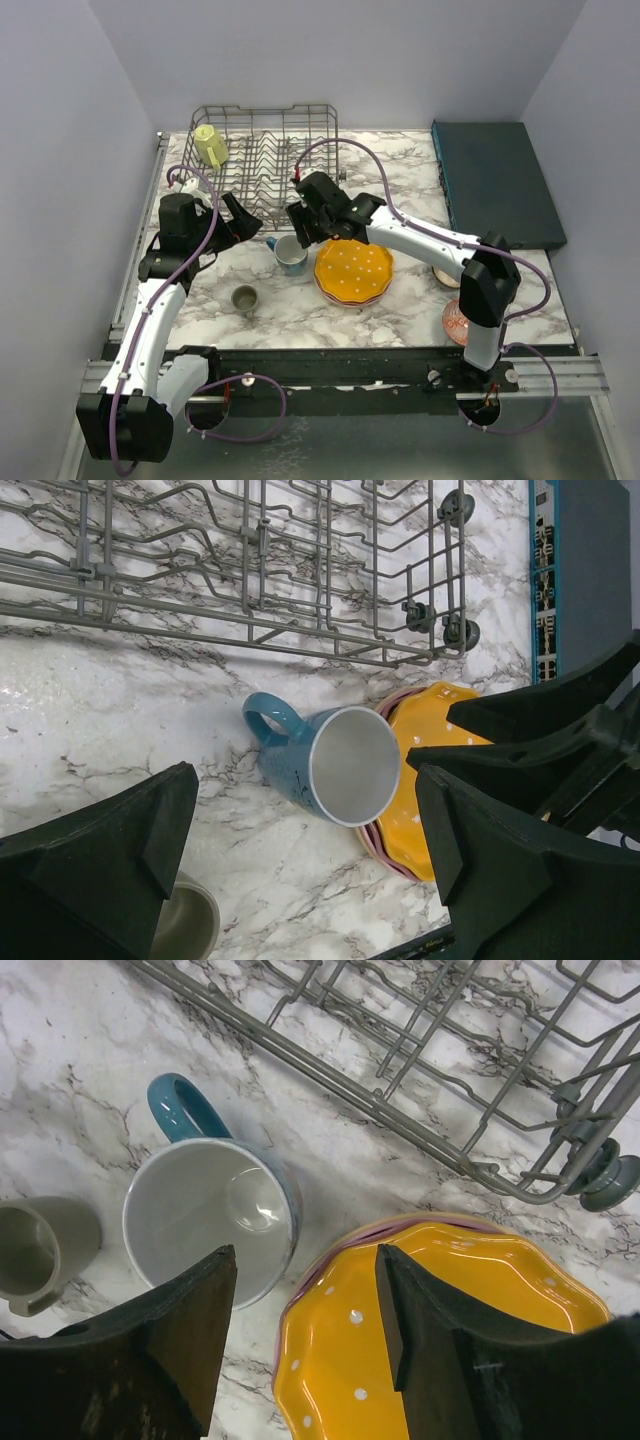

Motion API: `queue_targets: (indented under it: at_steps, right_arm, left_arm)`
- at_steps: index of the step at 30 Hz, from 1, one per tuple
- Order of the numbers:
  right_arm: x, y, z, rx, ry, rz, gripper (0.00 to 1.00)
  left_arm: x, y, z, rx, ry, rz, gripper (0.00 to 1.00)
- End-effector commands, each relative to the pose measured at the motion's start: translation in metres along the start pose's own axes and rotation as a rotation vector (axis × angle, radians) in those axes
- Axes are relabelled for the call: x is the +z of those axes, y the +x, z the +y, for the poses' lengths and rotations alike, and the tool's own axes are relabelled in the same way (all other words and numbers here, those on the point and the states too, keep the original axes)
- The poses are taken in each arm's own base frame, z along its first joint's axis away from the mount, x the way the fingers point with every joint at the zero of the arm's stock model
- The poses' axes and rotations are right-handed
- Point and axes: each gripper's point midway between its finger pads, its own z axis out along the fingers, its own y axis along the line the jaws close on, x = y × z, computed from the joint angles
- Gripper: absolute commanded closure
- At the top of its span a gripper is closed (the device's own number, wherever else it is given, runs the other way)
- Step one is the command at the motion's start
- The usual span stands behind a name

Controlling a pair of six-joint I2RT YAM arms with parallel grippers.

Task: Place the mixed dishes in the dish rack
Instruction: Pick up the cup at the center of the board.

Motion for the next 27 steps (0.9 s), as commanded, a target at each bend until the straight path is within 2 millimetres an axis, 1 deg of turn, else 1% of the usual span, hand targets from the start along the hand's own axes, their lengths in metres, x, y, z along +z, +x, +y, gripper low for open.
queue_targets:
  at_steps: [1,9,13,20,27]
  right_arm:
    - [0.009,0.007,0.0,-0.017,-0.009,0.048,0.37]
    - [0.029,0.021,0.002,-0.025,-0.014,0.103,0.41]
    - [0.037,0.027,-0.001,-0.031,0.008,0.122,0.43]
    - [0.047,0.025,0.001,-0.035,0.01,0.128,0.48]
    - [0.053,0.028,0.004,-0.039,0.001,0.148,0.55]
  left_arm:
    - [-0.002,0.003,0.004,0.004,-0.025,-0.004,0.01]
    - [-0.002,0.004,0.003,-0.003,-0.016,0.002,0.01]
    - [-0.001,0.004,0.003,-0.005,-0.017,0.004,0.01]
    - [-0.001,0.004,0.003,-0.004,-0.015,0.006,0.01]
    - [-0.003,0.004,0.001,0.0,-0.01,0.002,0.01]
